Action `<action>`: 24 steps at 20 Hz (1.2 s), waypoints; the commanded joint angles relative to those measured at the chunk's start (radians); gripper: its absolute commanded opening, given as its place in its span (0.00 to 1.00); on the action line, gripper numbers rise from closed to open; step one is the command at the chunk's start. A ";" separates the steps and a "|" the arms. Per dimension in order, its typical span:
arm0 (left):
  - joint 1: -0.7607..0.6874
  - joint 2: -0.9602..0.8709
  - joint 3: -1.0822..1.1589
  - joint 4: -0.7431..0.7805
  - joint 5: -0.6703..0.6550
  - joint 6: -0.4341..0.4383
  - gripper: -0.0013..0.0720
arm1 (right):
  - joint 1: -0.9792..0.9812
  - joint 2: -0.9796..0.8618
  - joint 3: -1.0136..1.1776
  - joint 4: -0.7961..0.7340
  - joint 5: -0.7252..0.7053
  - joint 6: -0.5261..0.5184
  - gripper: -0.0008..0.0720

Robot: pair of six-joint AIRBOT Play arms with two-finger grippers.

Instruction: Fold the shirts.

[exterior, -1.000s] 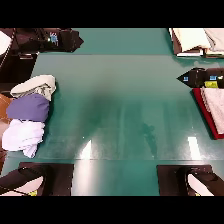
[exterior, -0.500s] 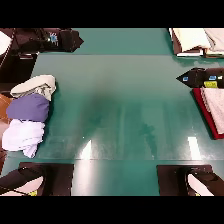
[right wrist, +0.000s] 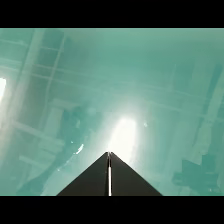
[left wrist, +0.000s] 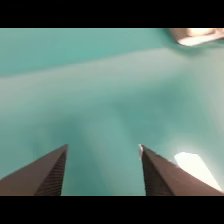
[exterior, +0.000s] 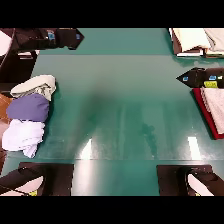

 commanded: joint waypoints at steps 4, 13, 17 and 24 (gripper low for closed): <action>0.235 -0.169 -0.001 0.340 -0.253 -0.096 0.76 | 0.000 -0.001 -0.001 0.000 -0.003 0.000 0.04; 0.381 -0.471 -0.004 0.337 -0.305 -0.096 0.75 | 0.000 -0.053 -0.001 0.003 0.001 0.001 0.04; 0.381 -0.472 -0.012 0.336 -0.303 -0.094 0.54 | 0.000 -0.079 -0.001 0.026 0.000 0.001 0.04; 0.380 -0.272 -0.007 0.333 -0.296 -0.058 0.05 | -0.010 -0.077 0.107 0.024 0.041 0.000 0.04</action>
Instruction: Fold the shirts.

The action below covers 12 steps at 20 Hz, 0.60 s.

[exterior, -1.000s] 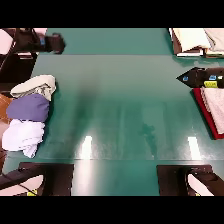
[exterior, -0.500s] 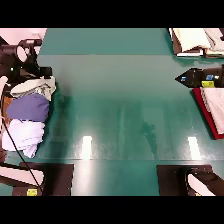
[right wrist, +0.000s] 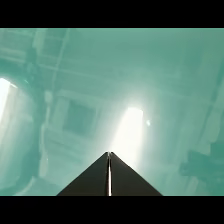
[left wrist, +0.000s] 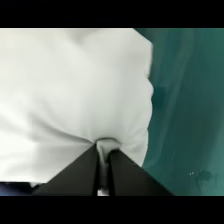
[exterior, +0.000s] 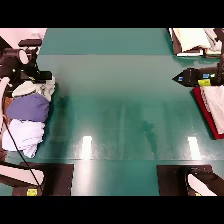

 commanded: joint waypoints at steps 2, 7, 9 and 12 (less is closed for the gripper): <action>-0.009 0.269 0.030 0.000 0.039 0.019 0.05 | -0.021 -0.001 0.158 0.001 0.042 0.000 0.04; -0.190 0.579 0.148 -0.002 -0.074 0.072 0.05 | -0.032 -0.001 0.347 -0.007 0.039 0.000 0.04; -0.293 0.624 0.164 -0.008 -0.105 0.070 0.04 | -0.031 -0.001 0.381 -0.007 0.043 0.000 0.04; -0.476 0.610 0.159 -0.011 -0.185 0.017 0.05 | -0.031 -0.001 0.408 -0.006 0.071 -0.001 0.04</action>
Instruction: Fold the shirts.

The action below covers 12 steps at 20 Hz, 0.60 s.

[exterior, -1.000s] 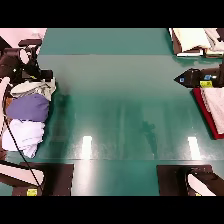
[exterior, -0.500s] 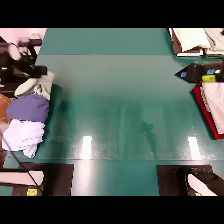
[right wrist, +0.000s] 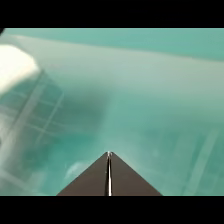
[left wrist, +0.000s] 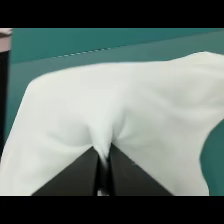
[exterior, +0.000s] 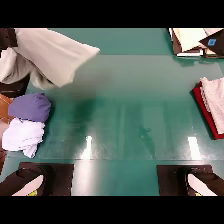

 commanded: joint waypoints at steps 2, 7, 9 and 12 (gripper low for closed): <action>-0.272 -0.033 -0.002 -0.016 -0.101 -0.066 0.05 | -0.001 -0.001 0.040 -0.001 0.045 0.000 0.04; -0.563 -0.289 -0.011 -0.177 0.010 -0.054 0.05 | -0.001 0.011 0.041 -0.001 0.078 0.000 0.04; -0.609 -0.370 -0.011 -0.298 0.169 0.012 0.75 | -0.001 0.017 0.040 -0.002 0.094 0.000 0.04; -0.555 -0.385 0.002 -0.313 0.232 0.003 0.75 | -0.001 0.032 0.037 -0.002 0.111 0.000 0.04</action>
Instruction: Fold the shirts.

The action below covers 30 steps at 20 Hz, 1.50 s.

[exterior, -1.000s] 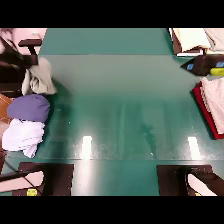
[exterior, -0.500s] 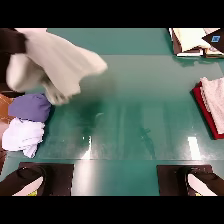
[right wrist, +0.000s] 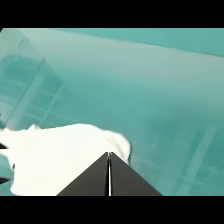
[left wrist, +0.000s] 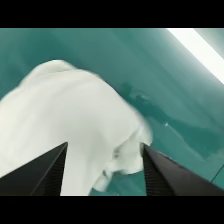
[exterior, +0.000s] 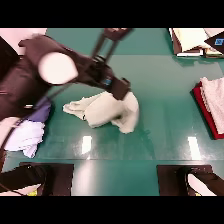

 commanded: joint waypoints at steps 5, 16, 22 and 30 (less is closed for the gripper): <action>0.342 0.000 0.001 -0.048 -0.169 0.002 0.75 | 0.000 0.017 0.000 0.001 0.019 0.000 0.04; 0.694 0.002 -0.527 -0.045 -0.088 -0.015 0.75 | 0.000 0.015 -0.001 0.001 0.003 0.000 0.04; 0.694 0.000 -0.659 -0.045 0.071 -0.093 0.75 | 0.000 -0.004 -0.002 0.002 0.005 0.000 0.04; 0.694 -0.006 -0.688 -0.238 0.266 -0.100 0.07 | 0.000 -0.042 -0.022 -0.005 0.089 0.000 0.04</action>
